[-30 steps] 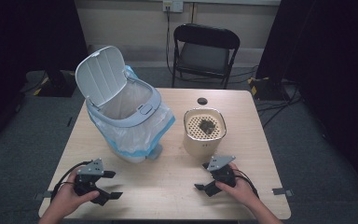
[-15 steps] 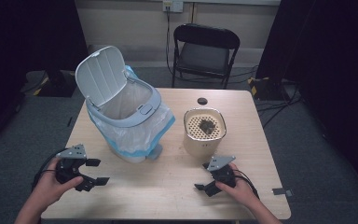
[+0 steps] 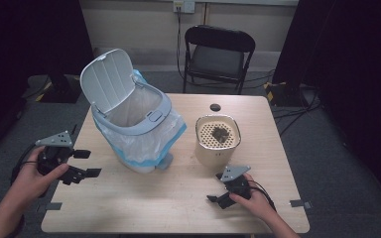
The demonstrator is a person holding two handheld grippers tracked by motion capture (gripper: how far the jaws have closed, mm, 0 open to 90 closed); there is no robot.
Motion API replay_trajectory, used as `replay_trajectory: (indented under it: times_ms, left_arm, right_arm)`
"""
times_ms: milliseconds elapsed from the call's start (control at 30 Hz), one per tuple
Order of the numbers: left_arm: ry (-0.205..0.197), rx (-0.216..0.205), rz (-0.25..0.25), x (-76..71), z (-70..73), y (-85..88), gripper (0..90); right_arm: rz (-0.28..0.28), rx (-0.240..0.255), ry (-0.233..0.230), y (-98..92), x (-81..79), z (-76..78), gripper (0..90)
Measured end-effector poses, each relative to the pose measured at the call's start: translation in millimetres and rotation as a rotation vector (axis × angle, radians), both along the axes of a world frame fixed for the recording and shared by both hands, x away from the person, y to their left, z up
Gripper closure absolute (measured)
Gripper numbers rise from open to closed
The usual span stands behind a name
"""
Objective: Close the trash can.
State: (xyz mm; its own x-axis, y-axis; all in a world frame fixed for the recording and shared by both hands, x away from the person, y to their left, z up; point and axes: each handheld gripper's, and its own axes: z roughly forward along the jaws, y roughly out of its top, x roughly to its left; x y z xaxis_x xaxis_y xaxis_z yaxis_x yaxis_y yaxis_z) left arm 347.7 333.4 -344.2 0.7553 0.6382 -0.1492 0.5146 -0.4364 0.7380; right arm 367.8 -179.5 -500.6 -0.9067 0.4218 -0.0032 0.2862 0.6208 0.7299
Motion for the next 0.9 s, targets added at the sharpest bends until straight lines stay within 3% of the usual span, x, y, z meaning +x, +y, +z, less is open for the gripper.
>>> replay_trajectory:
  times_ms: [67,200,500,767,900]
  left_arm:
    - [-0.007,0.008,0.011,3.3,7.9,1.7,16.1]
    - [-0.015,-0.019,0.015,8.9,23.4,3.6,16.1]
    - [-0.022,0.012,0.023,25.8,45.7,0.4,16.2]
    - [-0.042,-0.011,0.040,39.3,61.0,3.5,16.3]
    - [-0.055,0.004,0.036,45.3,71.7,5.6,16.3]
  right_arm:
    - [0.000,0.000,0.000,0.0,0.0,0.0,12.1]
    - [0.000,0.000,0.000,0.0,0.0,0.0,12.1]
    - [-0.001,0.001,-0.001,0.1,0.2,-0.1,12.1]
    - [-0.001,0.001,-0.001,0.1,0.2,-0.1,12.1]
    - [-0.001,0.001,-0.001,0.1,0.3,-0.1,12.1]
